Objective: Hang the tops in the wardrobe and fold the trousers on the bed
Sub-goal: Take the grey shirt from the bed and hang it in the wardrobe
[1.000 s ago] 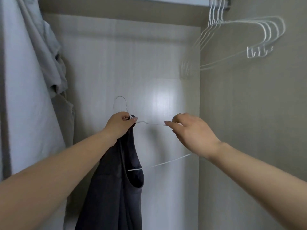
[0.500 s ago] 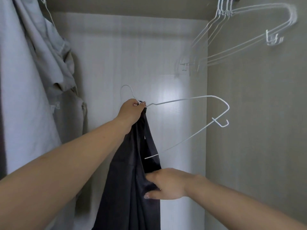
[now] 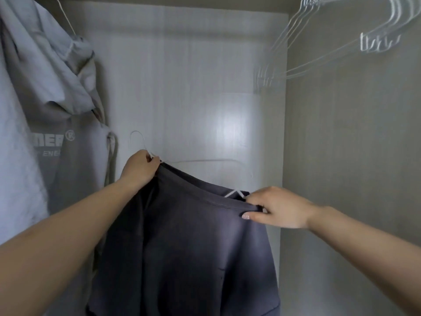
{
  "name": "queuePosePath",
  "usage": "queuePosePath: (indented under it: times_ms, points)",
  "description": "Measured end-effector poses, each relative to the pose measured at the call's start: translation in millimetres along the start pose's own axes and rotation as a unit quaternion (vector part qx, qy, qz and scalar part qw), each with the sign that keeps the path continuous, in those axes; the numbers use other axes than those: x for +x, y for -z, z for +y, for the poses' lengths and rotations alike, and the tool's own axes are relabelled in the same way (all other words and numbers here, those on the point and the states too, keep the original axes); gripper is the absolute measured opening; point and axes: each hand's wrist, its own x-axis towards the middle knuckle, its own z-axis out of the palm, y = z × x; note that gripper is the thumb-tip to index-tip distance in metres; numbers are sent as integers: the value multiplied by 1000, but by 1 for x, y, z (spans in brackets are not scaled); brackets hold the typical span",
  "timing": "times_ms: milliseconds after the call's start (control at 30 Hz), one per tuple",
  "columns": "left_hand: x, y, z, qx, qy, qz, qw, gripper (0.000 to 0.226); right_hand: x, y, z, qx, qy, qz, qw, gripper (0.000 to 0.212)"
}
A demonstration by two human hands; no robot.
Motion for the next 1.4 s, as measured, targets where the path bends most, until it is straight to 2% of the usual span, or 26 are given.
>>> queuePosePath:
  times_ms: [200,367,500,600,733,867,933,1000,1100,1200,1300,1400]
  points:
    - [-12,-5,-4,148,-97,-17,984,20,3,21,9,-26,3,32,999,35]
    - [-27,-21,34,99,-158,-62,980,16,25,17,-7,10,3,40,999,13]
    - [-33,-31,47,60,-186,-74,978,19,37,4,-17,66,-29,103,992,31]
    - [-33,-29,38,8,-192,-87,977,20,33,-3,-11,59,-50,170,982,28]
    - [-29,-18,9,70,-208,-103,970,23,19,-6,-2,117,-71,224,965,24]
    - [-22,-2,-18,153,-183,-97,966,14,8,-7,8,139,-66,236,959,24]
    - [-24,0,-20,214,-211,-59,952,21,5,-7,12,136,-67,232,961,24]
    - [-28,-1,-18,216,-212,-27,953,28,5,-4,16,140,-70,222,962,25]
    - [-29,-2,-18,190,-135,-29,972,44,7,0,19,165,-68,181,967,32]
    - [-28,-1,-20,148,-95,-6,984,54,10,2,22,214,-94,137,963,45]
    - [-27,-3,-22,119,-83,17,989,55,10,5,21,316,-164,59,933,51]
    - [-23,-4,-21,99,-67,26,992,56,11,5,18,401,-187,4,897,37]
